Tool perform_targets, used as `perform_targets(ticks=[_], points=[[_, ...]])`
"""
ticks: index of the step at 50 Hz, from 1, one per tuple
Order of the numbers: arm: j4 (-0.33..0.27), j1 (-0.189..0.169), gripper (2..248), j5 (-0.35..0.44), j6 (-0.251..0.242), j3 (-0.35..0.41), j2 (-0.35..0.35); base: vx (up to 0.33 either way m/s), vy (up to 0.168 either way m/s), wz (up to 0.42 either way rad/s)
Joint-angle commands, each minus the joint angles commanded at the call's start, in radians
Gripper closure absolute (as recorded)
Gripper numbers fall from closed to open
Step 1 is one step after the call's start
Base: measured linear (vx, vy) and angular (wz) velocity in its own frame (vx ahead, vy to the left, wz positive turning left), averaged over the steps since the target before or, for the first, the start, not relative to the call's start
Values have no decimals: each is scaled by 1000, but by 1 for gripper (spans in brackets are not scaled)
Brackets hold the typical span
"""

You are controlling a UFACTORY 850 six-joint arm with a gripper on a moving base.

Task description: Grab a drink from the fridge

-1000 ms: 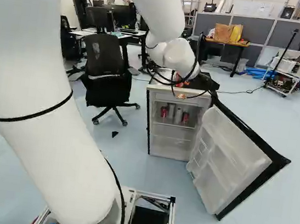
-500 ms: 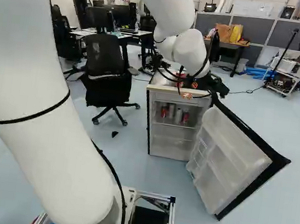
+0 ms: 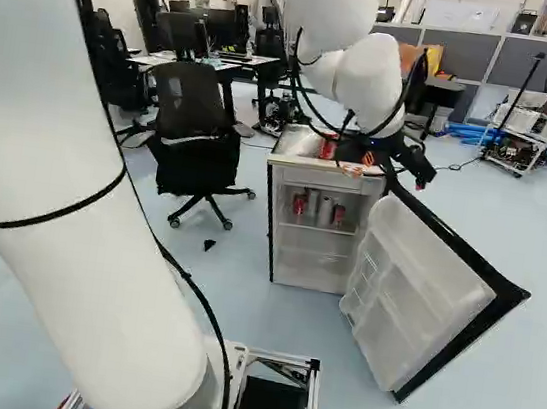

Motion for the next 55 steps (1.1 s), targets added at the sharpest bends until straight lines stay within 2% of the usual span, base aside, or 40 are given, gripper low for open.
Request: perform_targets(ticks=[7,32,55], points=[[10,-20,3,-47,0,-21,-3,0,0,0],[46,-84,3,-205,0,-112,-89,0,0,0],[49,-135,3,-220,0,-205,-173,0,0,0]])
